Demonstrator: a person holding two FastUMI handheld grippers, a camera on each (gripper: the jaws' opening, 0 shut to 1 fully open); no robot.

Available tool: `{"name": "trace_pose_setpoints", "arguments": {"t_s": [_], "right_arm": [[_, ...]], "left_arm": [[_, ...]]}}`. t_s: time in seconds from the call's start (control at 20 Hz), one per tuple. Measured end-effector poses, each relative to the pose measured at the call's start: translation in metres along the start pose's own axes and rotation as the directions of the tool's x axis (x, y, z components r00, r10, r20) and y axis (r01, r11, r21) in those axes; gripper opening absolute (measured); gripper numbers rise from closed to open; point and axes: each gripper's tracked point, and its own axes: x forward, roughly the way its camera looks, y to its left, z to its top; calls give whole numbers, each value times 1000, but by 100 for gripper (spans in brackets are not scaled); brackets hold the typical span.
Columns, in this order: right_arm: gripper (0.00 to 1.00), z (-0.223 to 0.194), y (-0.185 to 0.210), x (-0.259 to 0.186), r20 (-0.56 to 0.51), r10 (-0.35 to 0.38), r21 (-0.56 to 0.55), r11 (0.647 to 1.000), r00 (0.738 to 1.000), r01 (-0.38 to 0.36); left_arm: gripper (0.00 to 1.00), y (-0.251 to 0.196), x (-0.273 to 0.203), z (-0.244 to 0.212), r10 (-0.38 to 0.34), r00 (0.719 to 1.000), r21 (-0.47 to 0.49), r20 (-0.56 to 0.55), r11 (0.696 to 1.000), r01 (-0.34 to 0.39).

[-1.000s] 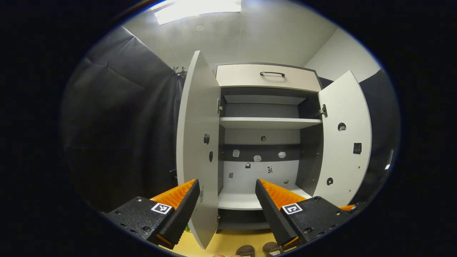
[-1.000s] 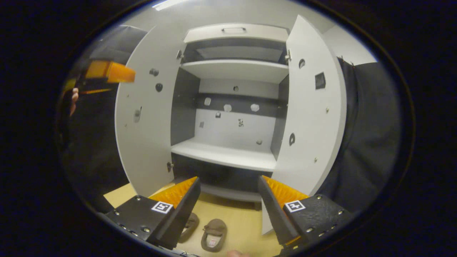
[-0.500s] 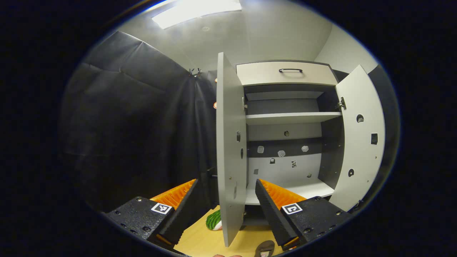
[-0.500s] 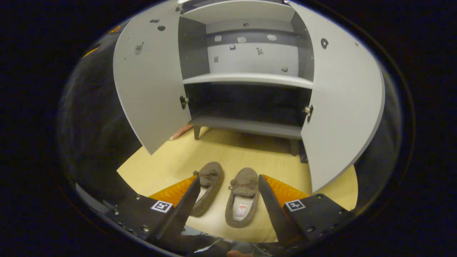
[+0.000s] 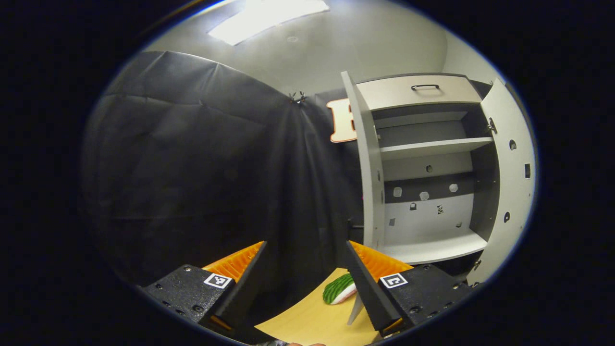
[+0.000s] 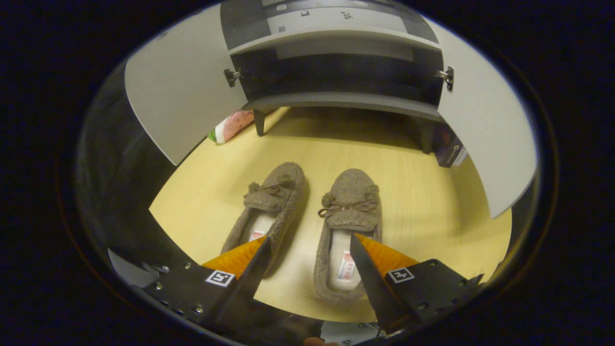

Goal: Grab one shoe with the right hand and put it into the shoe cabinet, grab the other shoe with the left hand and put it into the shoe cabinet; then close the right door with the right hand and the left door with the left hand.

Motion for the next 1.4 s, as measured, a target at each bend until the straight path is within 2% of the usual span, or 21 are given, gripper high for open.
{"name": "trace_pose_setpoints", "arguments": {"t_s": [0.15, 0.2, 0.25, 0.3, 0.45, 0.5, 0.6, 0.75, 0.8, 1.2, 1.35, 1.4], "right_arm": [[100, 1, -3, 24, -8, -20, -5, 1000, 1000, 20], [95, 2, -5, 31, -11, -32, -12, 999, 999, 32], [95, 2, -5, 38, -12, -48, -16, 999, 999, 48], [88, 2, -7, 46, -21, -63, -20, 998, 998, 62], [66, -3, -19, 60, -28, -137, -69, 989, 990, 134], [50, -2, -27, 61, -17, -178, -94, 980, 984, 176], [13, -3, -27, 63, -3, -195, -113, 975, 981, 193], [12, -1, -27, 58, 15, -192, -129, 973, 981, 192], [0, -1, -24, 56, 2, -173, -125, 977, 985, 172], [1, 36, -29, 19, 86, -115, 3, 993, 990, 116], [1, 74, -23, -11, 169, -101, 16, 995, 981, 99], [5, 92, -21, -26, 210, -96, 13, 995, 973, 96]], "left_arm": [[93, 28, -8, -4, 75, 997, 26, -10, 997, -75], [94, 34, -10, -4, 96, 995, 34, -13, 995, -96], [94, 39, -12, -5, 113, 993, 41, -17, 993, -113], [96, 43, -15, -6, 127, 992, 48, -19, 991, -126], [96, 52, -18, -9, 151, 988, 62, -23, 987, -150], [94, 52, -18, -9, 153, 988, 64, -23, 986, -152], [94, 51, -17, -8, 150, 988, 61, -23, 987, -149], [95, 43, -13, -12, 122, 992, 34, -30, 992, -121], [95, 40, -12, -14, 110, 993, 25, -35, 994, -109], [96, 16, 3, -19, 26, 999, -9, -41, 1000, -26], [95, 6, 10, -19, -9, 999, -10, -36, 1000, 9], [95, 3, 12, -19, -20, 999, -10, -37, 1000, 20]]}}
